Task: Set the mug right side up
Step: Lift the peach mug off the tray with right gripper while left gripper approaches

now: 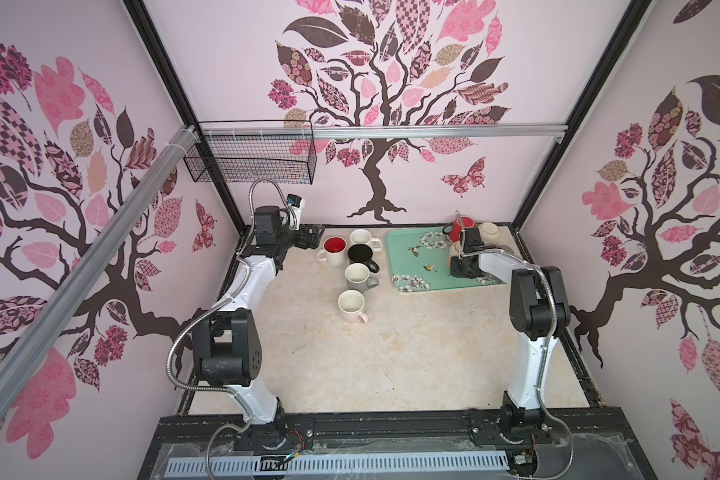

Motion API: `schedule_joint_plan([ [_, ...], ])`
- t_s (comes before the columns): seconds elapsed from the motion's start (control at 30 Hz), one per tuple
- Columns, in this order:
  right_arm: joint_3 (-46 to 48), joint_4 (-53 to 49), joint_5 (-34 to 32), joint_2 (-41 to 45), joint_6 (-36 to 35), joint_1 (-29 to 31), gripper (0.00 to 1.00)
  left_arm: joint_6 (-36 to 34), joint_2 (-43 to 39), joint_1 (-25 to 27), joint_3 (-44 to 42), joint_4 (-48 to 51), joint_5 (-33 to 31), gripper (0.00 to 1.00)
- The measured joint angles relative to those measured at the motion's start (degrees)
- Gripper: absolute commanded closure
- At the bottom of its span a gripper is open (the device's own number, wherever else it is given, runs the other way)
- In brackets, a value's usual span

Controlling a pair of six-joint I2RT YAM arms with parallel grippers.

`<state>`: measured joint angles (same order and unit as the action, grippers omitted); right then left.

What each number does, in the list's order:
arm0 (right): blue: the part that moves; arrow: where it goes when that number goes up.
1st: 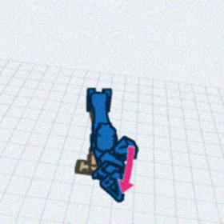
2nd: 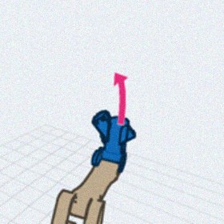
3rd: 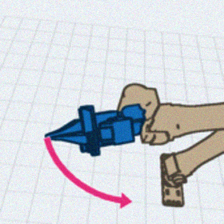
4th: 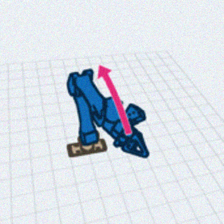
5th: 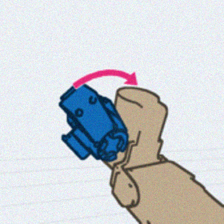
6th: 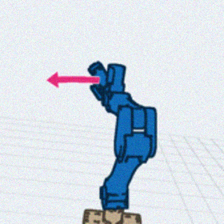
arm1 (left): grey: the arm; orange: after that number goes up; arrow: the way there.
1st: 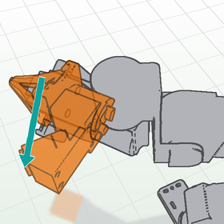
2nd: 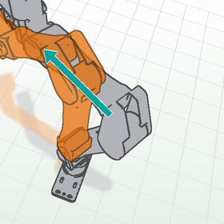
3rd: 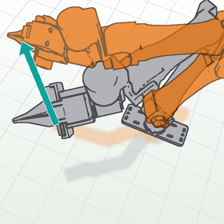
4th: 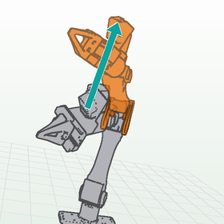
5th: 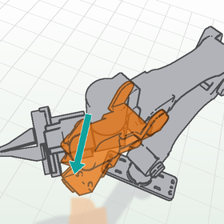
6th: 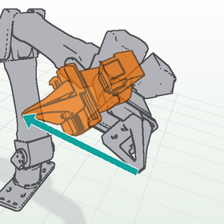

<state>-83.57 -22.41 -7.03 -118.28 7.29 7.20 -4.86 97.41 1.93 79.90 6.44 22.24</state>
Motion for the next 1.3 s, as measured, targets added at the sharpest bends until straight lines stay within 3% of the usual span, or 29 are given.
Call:
schedule_joint_plan([
  [0.2, 8.1, 2.7, 1.0, 5.3, -0.1, 7.0, 0.99, 3.8, 0.0, 10.3, 0.0, 3.0, -0.9, 0.03],
  [0.33, 11.6, 5.5, 3.8, 7.6, 0.0, 9.7, 0.75, 7.7, -0.9, 16.4, -0.3, 3.6, -1.2, 0.03],
  [0.43, 12.3, 5.1, 5.4, 7.8, 0.3, 9.9, 0.64, 10.6, -2.1, 18.6, -0.8, 4.1, 0.0, 0.03],
  [0.63, 12.6, 4.4, 6.1, 8.0, 0.0, 9.6, 0.59, 13.1, -3.1, 23.1, -3.8, 5.9, -0.7, 0.03],
  [0.87, 11.7, 2.8, 6.4, 8.1, 0.1, 9.6, 0.51, 15.3, -3.1, 24.6, -6.3, 6.5, 1.0, 0.03],
  [1.3, 8.7, 0.9, 6.8, 8.1, 0.4, 9.6, 0.51, 16.0, -3.0, 25.1, -7.2, 6.9, -0.2, 0.03],
])
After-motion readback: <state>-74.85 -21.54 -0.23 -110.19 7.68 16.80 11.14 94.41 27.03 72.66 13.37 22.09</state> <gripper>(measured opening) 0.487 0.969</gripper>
